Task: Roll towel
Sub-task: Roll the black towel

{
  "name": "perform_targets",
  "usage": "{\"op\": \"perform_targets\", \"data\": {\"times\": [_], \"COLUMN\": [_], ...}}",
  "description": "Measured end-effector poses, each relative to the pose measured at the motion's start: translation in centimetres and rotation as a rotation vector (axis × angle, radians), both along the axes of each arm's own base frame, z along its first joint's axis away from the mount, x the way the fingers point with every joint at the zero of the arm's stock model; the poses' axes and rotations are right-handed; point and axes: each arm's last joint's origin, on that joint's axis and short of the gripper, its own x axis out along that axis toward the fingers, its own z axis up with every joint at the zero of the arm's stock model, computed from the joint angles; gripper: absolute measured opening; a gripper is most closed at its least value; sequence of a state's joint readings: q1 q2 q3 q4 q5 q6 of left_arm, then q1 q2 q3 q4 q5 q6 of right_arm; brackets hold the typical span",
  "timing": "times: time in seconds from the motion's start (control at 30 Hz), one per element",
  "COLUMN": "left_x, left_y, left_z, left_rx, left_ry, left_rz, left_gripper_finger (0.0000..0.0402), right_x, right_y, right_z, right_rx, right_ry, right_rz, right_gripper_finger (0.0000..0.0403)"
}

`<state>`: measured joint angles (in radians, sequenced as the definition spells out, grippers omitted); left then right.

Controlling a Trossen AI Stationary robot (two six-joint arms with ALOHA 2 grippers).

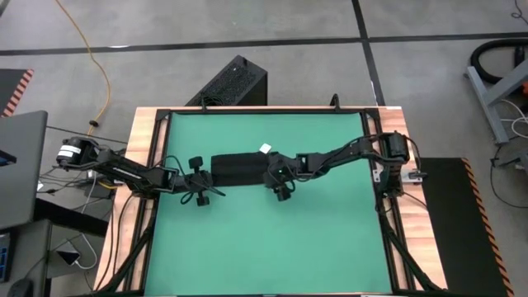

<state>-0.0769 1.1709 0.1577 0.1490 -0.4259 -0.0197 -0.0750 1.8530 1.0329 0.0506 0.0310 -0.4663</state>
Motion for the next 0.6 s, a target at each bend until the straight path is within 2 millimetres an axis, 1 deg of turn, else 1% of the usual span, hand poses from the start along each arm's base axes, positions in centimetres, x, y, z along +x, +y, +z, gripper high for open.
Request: {"op": "perform_targets", "data": {"times": [0.2,0.27,0.33,0.47,0.6], "left_x": [0.0,0.0,0.0,0.1,0.3], "left_y": [0.0,0.0,0.0,0.0,0.0], "left_z": [0.0,0.0,0.0,0.1,0.3], "left_rx": [-0.001,-0.001,0.006,0.012,0.011], "left_ry": [0.000,0.001,0.002,-0.003,-0.006], "left_rz": [-0.001,-0.002,-0.011,-0.018,-0.019], "left_gripper_finger": [0.0016,0.0016,0.0016,0.0016,0.0016], "right_x": [-1.1,-1.4,-1.4,-1.0,-0.8], "right_y": [-1.2,-1.6,-1.6,-1.8,-1.8], "right_z": [-1.5,-2.5,-3.2,-5.3,-6.3], "right_rx": [0.001,0.002,0.011,0.034,0.096], "right_ry": [-0.049,-0.041,-0.035,0.004,0.023], "right_rz": [-0.032,-0.044,-0.049,-0.070,-0.131], "right_gripper_finger": [0.0270,0.0270,0.0270,0.0270,0.0269]}}
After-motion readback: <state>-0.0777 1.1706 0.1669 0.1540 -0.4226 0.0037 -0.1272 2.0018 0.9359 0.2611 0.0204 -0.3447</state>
